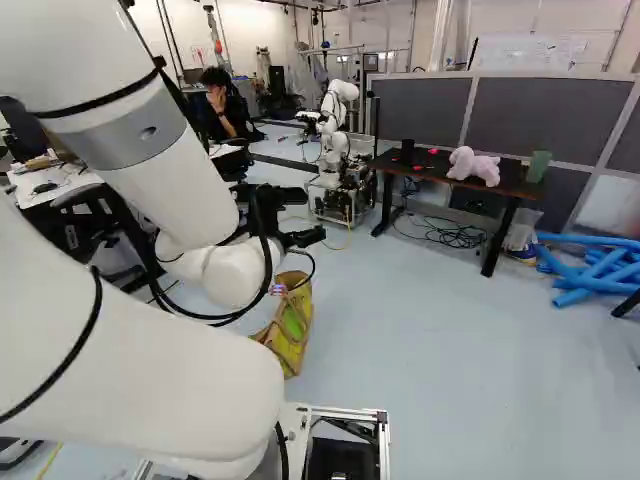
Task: Pick up the bag on the ground and place it on the table
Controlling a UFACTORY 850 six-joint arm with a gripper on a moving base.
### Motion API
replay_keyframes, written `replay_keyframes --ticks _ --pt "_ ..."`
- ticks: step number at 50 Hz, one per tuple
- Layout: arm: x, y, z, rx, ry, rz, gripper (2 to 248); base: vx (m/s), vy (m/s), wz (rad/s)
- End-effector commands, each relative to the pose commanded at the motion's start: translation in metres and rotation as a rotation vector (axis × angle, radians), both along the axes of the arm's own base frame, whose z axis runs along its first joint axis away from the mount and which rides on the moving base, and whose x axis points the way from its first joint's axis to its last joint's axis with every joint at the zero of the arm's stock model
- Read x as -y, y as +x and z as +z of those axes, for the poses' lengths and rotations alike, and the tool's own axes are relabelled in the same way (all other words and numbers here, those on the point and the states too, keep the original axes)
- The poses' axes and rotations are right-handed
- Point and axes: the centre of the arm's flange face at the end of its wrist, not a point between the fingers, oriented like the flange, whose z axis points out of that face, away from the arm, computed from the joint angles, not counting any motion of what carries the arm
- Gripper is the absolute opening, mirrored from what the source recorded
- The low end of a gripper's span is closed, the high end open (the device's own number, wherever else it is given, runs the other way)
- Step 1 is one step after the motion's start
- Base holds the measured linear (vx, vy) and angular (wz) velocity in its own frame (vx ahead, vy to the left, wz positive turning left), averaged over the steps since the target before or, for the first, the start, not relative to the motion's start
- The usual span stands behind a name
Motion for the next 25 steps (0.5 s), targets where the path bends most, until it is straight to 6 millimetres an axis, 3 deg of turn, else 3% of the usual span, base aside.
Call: replay_keyframes --ticks 25 --pt "0.0 0.0049 0.0007 -0.002 0.0 0.0 247 0.164 0.026 0.109"
